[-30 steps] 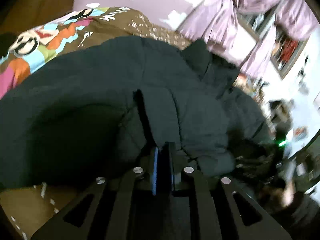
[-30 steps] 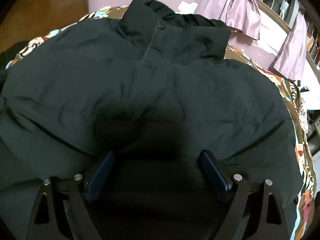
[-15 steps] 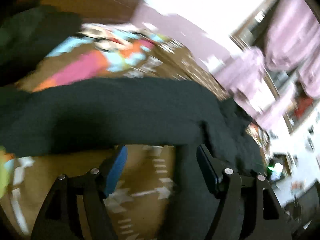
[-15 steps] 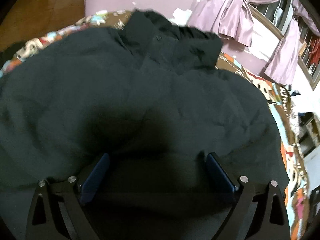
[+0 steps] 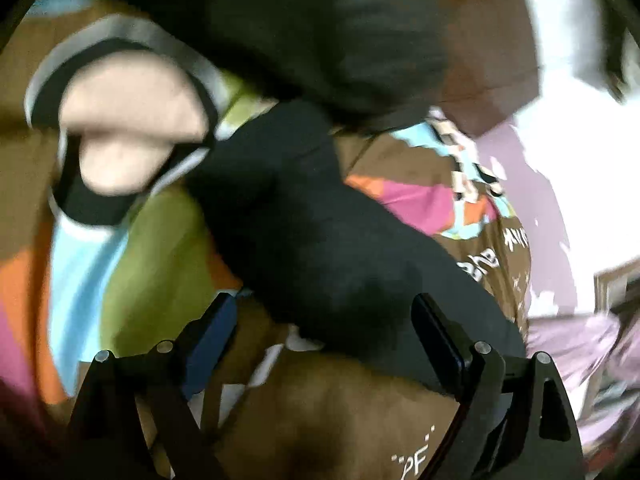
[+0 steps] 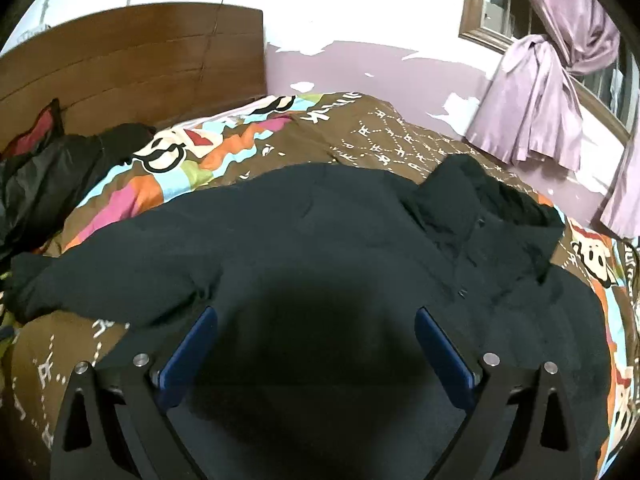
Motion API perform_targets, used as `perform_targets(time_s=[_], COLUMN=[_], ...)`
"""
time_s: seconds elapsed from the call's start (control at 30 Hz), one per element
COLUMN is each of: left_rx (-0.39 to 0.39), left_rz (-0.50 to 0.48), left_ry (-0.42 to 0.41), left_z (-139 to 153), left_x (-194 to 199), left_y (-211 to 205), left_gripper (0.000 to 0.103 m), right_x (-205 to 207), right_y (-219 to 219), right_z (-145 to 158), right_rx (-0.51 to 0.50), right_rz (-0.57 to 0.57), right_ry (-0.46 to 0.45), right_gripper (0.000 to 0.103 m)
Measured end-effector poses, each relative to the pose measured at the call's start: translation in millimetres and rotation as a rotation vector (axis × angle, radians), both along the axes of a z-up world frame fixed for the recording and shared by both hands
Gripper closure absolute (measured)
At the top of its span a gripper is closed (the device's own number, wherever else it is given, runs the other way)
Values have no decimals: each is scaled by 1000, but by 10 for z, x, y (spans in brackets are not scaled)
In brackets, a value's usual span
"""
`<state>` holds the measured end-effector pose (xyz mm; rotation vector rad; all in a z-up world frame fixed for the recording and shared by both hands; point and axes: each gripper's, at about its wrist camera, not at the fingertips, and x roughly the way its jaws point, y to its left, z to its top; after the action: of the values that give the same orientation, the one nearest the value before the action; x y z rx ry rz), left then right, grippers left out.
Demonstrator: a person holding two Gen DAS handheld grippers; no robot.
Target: Fold large clothes
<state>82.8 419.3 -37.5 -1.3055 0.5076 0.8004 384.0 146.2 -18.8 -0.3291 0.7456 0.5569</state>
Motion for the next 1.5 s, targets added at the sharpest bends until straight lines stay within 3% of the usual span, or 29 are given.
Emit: perform_targets(time_s=[0.1, 0.2, 0.4, 0.43, 0.47, 0.57, 0.73, 0.87, 0.97, 1.07, 1.2, 1.27, 1.33, 1.5], left_rx=[-111, -119, -112, -113, -116, -108, -72, 39, 177, 360, 671, 779, 836, 877], left_rz=[66, 85, 39, 29, 18, -16, -15, -33, -85, -181, -319, -384, -454, -649], left_ry=[-25, -50, -76, -89, -105, -97, -114, -98, -107, -162, -236, -253, -272, -336], left_z=[-200, -211, -244, -248, -250, -264, -188, 6, 240, 554, 1073, 1278, 1425, 1725], left_x=[-95, -107, -68, -51, -44, 19, -39, -29, 45, 106, 169, 219, 317, 694], left_y=[161, 258, 297, 293, 291, 320, 304, 216, 89, -88, -476, -683, -872, -1377], left_gripper=[18, 18, 18, 22, 38, 67, 90, 98, 99, 99, 100, 100, 100, 100], right_x=[129, 286, 374, 384, 388, 386, 357, 322, 264, 194, 87, 20, -66, -166], right_y=[64, 41, 115, 114, 110, 72, 24, 13, -9, -78, -200, -301, -463, -932], right_z=[-90, -222, -555, -592, -615, -640, -599, -448, -226, 108, 543, 771, 1007, 1363], right_rx=[5, 23, 2, 7, 14, 38, 25, -25, -45, -44, -58, -62, -54, -1], right_rz=[-53, -127, -131, -133, -134, -128, -119, -124, -120, -114, -92, -80, -85, -123], right_ry=[32, 90, 156, 163, 168, 179, 213, 239, 220, 197, 213, 214, 191, 133], right_gripper=[3, 3, 0, 0, 0, 0, 0, 0, 0, 0, 0, 0, 0, 0])
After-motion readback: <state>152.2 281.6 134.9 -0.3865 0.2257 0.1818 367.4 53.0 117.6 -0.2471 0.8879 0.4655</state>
